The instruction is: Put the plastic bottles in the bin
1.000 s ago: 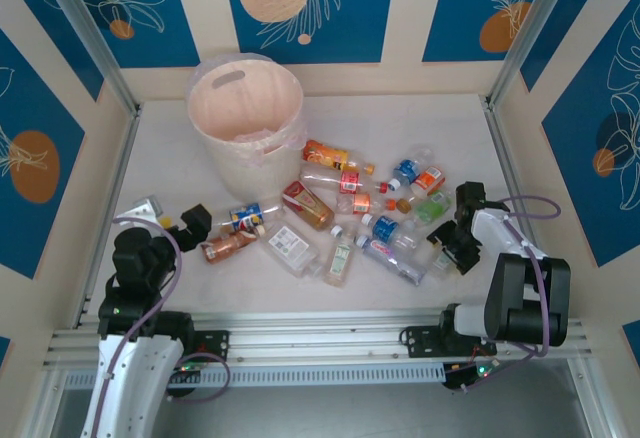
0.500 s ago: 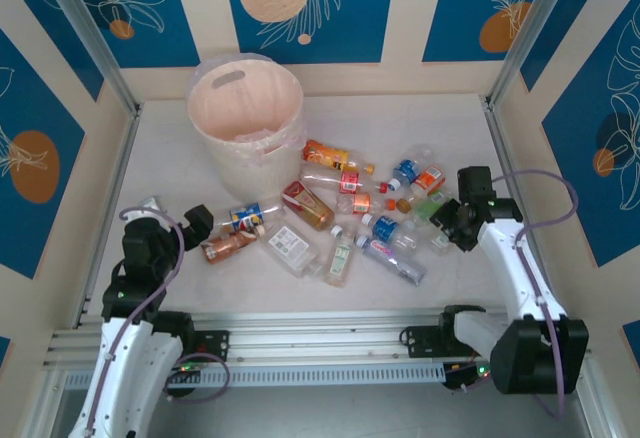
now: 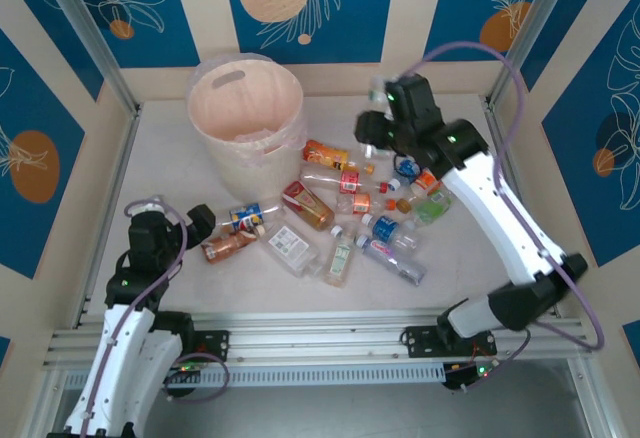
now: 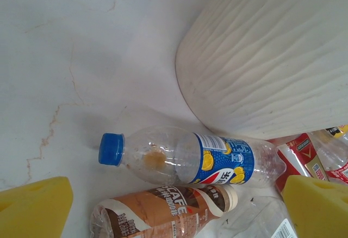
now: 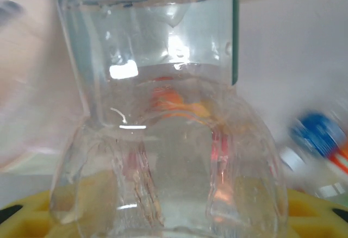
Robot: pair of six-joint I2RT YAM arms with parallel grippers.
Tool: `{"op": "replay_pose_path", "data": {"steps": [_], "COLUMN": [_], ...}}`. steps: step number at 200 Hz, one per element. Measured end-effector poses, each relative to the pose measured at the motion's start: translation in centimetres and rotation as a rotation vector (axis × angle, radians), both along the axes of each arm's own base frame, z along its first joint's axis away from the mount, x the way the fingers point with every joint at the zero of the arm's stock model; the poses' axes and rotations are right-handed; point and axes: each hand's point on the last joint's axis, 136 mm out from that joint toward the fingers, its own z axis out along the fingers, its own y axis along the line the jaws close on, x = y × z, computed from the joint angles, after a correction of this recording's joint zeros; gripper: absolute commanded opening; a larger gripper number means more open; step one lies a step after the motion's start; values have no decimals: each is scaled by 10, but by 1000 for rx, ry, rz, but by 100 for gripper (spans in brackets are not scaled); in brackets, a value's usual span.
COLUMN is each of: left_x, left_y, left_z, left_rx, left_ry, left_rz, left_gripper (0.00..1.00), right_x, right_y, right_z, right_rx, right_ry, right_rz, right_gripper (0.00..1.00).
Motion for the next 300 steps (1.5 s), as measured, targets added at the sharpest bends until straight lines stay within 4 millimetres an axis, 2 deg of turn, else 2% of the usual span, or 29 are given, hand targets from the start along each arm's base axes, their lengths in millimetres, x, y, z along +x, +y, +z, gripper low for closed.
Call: {"op": "replay_pose_path", "data": {"steps": [24, 50, 66, 88, 128, 174, 202, 237, 300], "left_x": [1, 1, 1, 2, 3, 2, 2, 2, 1], "left_y": [0, -1, -2, -3, -3, -3, -3, -3, -3], "left_z": [1, 1, 1, -1, -1, 3, 4, 4, 4], "left_rx": [0, -4, -6, -7, -8, -8, -8, -8, -8], "left_ry": [3, 4, 7, 15, 24, 21, 22, 21, 23], "left_rz": [-1, -7, -10, -13, -16, -16, -17, -17, -16], "left_gripper": [99, 99, 100, 100, 100, 100, 100, 99, 99], "right_x": [32, 59, 72, 83, 95, 113, 120, 124, 114], "right_y": [58, 109, 132, 156, 192, 228, 239, 247, 265], "right_z": [39, 71, 88, 95, 79, 37, 10, -12, -32], "right_rx": [-14, -10, 8, 32, 84, 115, 111, 94, 41], "right_ry": [-135, -255, -325, -380, -399, -366, -327, -297, -291], "right_rz": [131, 228, 272, 335, 442, 524, 549, 565, 622], "right_gripper": [44, 44, 44, 46, 48, 48, 48, 50, 59]}}
